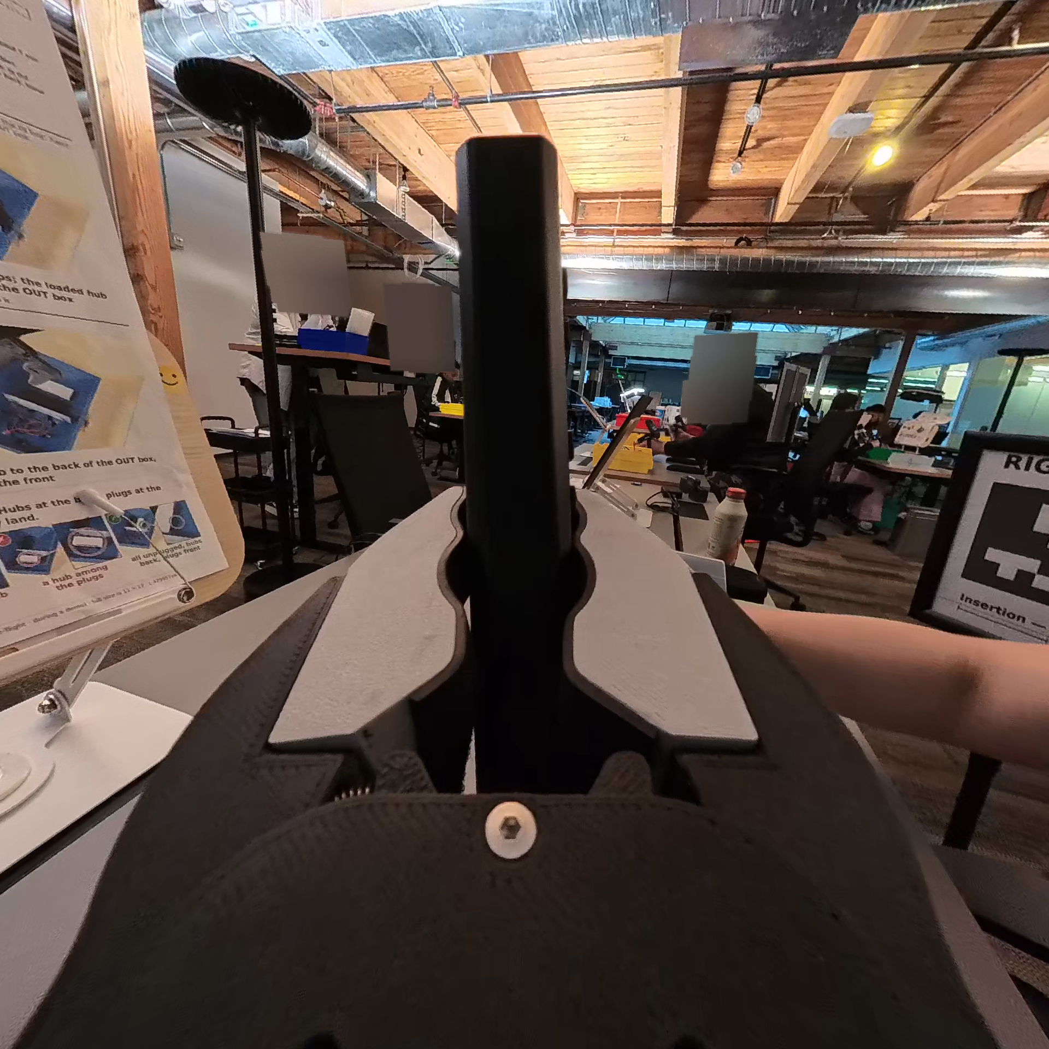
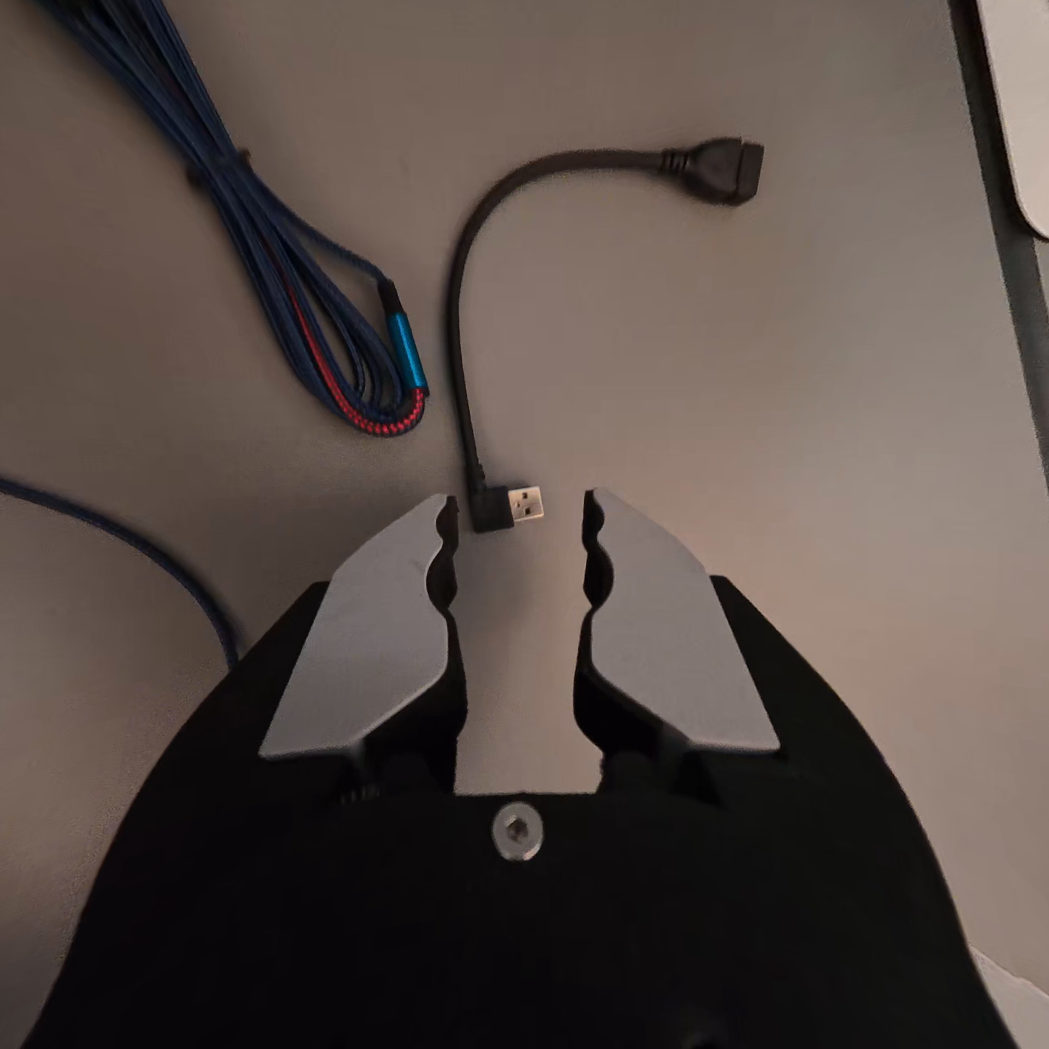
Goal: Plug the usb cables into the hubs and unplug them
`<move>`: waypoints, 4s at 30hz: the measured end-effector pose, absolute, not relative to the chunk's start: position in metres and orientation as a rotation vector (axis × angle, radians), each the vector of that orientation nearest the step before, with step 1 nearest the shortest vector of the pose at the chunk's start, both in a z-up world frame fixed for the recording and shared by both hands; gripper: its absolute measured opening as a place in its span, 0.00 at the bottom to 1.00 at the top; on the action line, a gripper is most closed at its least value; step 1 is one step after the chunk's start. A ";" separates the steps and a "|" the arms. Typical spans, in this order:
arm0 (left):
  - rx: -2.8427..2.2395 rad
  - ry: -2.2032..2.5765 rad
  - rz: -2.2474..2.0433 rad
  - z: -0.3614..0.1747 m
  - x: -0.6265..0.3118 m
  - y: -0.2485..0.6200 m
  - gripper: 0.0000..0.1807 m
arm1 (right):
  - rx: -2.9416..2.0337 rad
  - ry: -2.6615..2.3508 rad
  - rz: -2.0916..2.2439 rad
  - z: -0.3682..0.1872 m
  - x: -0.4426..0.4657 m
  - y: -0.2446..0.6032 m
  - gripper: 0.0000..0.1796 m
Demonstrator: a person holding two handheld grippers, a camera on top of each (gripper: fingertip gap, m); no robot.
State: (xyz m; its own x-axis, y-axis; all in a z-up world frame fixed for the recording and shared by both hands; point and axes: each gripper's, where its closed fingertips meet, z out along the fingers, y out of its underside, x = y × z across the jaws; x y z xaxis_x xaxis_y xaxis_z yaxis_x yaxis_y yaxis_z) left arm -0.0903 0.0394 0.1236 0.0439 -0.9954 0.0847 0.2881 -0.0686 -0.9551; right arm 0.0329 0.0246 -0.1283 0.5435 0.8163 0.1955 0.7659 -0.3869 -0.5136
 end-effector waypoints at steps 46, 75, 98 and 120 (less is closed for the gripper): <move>-1.071 0.940 -1.385 0.125 -0.091 0.034 0.16 | -2.449 -0.432 1.555 -0.119 -0.039 -0.004 0.09; -1.173 1.116 -1.382 0.058 -0.055 0.042 0.16 | -1.441 -0.591 0.875 0.113 -0.026 0.036 0.43; -1.015 0.852 -1.328 0.153 -0.141 0.053 0.25 | -1.589 -1.474 0.891 -0.017 -0.123 0.095 0.16; -0.943 0.838 -1.435 0.173 -0.162 0.040 0.23 | -1.528 -1.518 0.991 -0.036 -0.130 0.091 0.23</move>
State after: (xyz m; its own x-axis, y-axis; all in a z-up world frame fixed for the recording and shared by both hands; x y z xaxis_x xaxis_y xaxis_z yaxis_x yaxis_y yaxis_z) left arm -0.1620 0.0398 0.1734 -0.0084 -0.9967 0.0803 0.4196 -0.0764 -0.9045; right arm -0.1296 0.0912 -0.0358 -0.0038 0.9999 -0.0164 0.4172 -0.0133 -0.9087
